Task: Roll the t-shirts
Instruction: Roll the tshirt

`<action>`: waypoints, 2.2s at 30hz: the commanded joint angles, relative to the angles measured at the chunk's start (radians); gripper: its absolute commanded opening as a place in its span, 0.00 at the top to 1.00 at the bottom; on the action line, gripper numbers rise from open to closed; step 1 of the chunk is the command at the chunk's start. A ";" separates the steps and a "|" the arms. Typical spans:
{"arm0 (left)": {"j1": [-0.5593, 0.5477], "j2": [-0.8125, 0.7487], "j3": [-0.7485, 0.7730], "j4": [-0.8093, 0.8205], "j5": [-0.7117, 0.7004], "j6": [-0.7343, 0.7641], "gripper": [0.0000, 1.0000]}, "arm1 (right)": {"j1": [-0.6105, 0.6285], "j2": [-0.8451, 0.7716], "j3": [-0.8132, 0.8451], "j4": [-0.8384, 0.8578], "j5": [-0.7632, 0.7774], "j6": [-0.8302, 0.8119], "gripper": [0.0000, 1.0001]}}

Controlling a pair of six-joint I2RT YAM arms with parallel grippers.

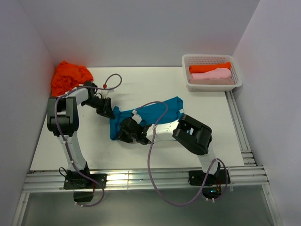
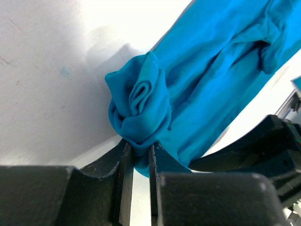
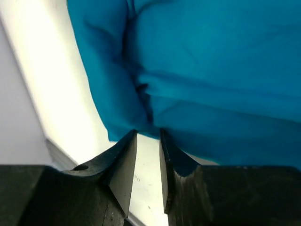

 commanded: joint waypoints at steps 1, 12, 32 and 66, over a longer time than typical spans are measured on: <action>-0.020 -0.029 0.024 0.046 -0.084 -0.003 0.89 | 0.018 -0.007 0.108 -0.184 0.115 -0.034 0.67; -0.052 -0.026 0.030 0.053 -0.150 -0.029 0.89 | 0.078 0.045 0.524 -0.673 0.384 -0.159 0.58; -0.072 -0.012 0.037 0.049 -0.193 -0.029 0.85 | 0.058 0.375 0.891 -0.746 0.465 -0.283 0.56; -0.080 -0.009 0.048 0.036 -0.202 -0.024 0.80 | 0.096 0.401 0.983 -0.768 0.642 -0.364 0.54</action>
